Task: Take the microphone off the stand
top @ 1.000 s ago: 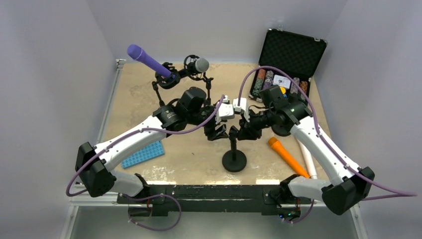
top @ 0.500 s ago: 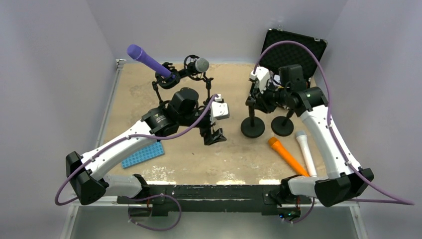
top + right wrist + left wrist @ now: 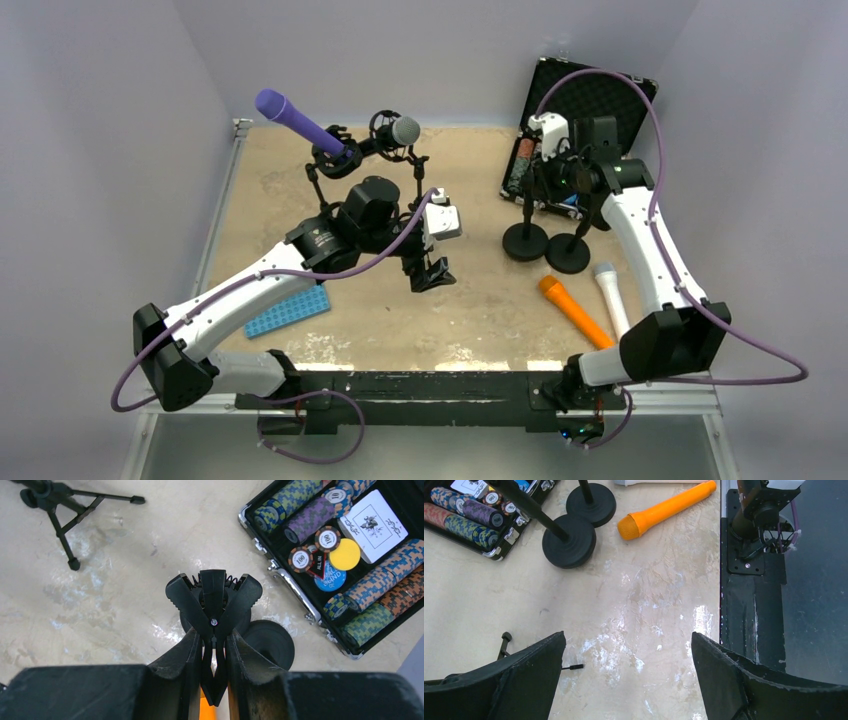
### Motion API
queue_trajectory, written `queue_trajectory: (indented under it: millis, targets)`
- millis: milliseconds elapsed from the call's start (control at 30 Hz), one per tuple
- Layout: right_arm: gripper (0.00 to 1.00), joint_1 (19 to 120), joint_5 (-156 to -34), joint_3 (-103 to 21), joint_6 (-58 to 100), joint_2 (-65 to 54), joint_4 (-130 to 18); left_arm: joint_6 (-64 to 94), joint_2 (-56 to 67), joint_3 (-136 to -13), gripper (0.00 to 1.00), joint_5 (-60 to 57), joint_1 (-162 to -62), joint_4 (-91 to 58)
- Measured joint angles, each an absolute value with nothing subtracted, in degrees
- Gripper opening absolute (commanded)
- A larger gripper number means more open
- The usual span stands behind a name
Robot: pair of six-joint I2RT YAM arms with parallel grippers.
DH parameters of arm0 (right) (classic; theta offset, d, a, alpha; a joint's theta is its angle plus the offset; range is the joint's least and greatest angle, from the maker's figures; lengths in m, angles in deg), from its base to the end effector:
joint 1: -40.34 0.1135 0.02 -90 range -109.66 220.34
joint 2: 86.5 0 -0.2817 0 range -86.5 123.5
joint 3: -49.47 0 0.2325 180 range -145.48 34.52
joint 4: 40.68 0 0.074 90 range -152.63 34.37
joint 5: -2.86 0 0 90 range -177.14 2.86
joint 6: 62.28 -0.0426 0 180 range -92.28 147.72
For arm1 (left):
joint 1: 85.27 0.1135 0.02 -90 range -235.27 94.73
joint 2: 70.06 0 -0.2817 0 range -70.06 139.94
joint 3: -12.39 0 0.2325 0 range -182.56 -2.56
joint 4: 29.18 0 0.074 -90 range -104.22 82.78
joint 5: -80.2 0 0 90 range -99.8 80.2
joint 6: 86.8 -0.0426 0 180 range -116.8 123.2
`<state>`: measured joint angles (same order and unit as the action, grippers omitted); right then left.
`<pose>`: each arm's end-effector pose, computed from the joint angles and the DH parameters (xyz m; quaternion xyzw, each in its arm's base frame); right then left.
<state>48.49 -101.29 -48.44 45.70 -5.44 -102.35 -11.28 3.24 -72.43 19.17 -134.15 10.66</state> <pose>0.2762 0.0501 0.3779 -0.2532 0.8818 0.0806 0.3896 0.1586 -0.2131 0.3770 0.5457 0.6401 -0.3519 0.4106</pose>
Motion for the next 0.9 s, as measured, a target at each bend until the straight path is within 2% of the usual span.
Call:
queue_trajectory:
  millis: [467,900]
  targets:
    - [0.0,46.28,-104.33,-45.1,44.04,-3.67,-96.16,-12.53,3.98,-72.43,0.99,20.16,-134.15,11.64]
    - [0.02,45.64,-99.82,-43.17,44.72,-3.96,-91.83,-14.13,3.98,-72.43,0.99,21.14,-134.15,13.22]
